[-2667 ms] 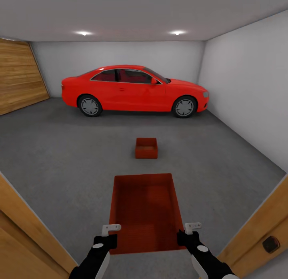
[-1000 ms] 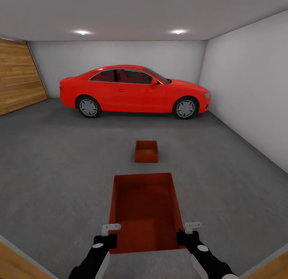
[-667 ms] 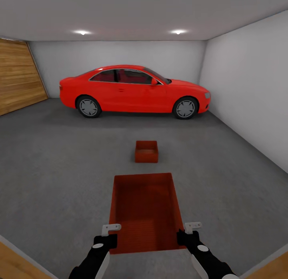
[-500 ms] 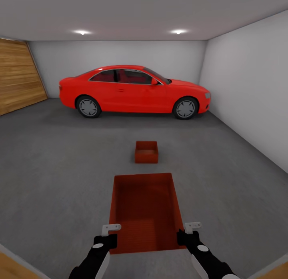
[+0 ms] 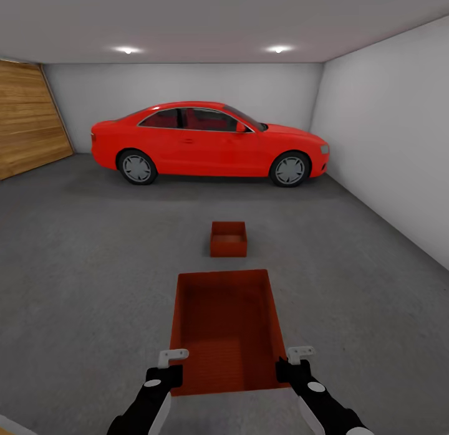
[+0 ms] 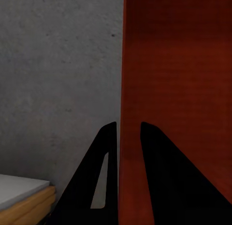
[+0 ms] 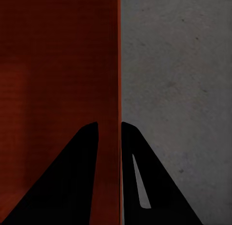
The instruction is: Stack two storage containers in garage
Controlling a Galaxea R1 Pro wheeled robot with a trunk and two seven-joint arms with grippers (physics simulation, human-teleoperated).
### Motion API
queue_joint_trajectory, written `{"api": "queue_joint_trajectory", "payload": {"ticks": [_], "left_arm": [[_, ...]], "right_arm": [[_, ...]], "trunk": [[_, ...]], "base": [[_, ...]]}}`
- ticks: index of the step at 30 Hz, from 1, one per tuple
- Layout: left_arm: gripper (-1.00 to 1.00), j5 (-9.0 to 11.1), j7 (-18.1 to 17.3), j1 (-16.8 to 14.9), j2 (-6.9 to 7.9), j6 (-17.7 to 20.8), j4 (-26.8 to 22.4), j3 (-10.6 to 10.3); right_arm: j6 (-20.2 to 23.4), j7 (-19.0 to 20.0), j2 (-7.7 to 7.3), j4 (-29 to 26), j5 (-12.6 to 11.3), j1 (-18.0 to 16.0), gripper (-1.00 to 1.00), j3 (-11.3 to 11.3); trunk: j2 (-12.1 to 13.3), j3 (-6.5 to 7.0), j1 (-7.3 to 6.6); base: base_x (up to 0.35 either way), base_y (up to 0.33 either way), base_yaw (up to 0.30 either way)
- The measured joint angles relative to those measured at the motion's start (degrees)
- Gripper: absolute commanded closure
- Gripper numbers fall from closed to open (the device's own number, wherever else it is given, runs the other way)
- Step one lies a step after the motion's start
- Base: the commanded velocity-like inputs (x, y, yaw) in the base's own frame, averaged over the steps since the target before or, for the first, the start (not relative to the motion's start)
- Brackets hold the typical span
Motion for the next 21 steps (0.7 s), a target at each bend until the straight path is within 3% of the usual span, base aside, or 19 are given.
{"api": "queue_joint_trajectory", "payload": {"ticks": [9,21], "left_arm": [[1.00,0.0,0.0,0.0,0.00,0.0,0.0,0.0],[1.00,0.0,0.0,0.0,0.00,0.0,0.0,0.0]], "right_arm": [[0.0,0.0,-0.01,0.0,0.0,0.0,1.00,0.0],[0.0,0.1,-0.03,0.0,0.0,0.0,1.00,0.0]], "trunk": [[0.0,0.00,-0.03],[0.0,0.00,0.00]], "base": [[0.210,0.000,0.000],[0.020,0.000,0.000]]}}
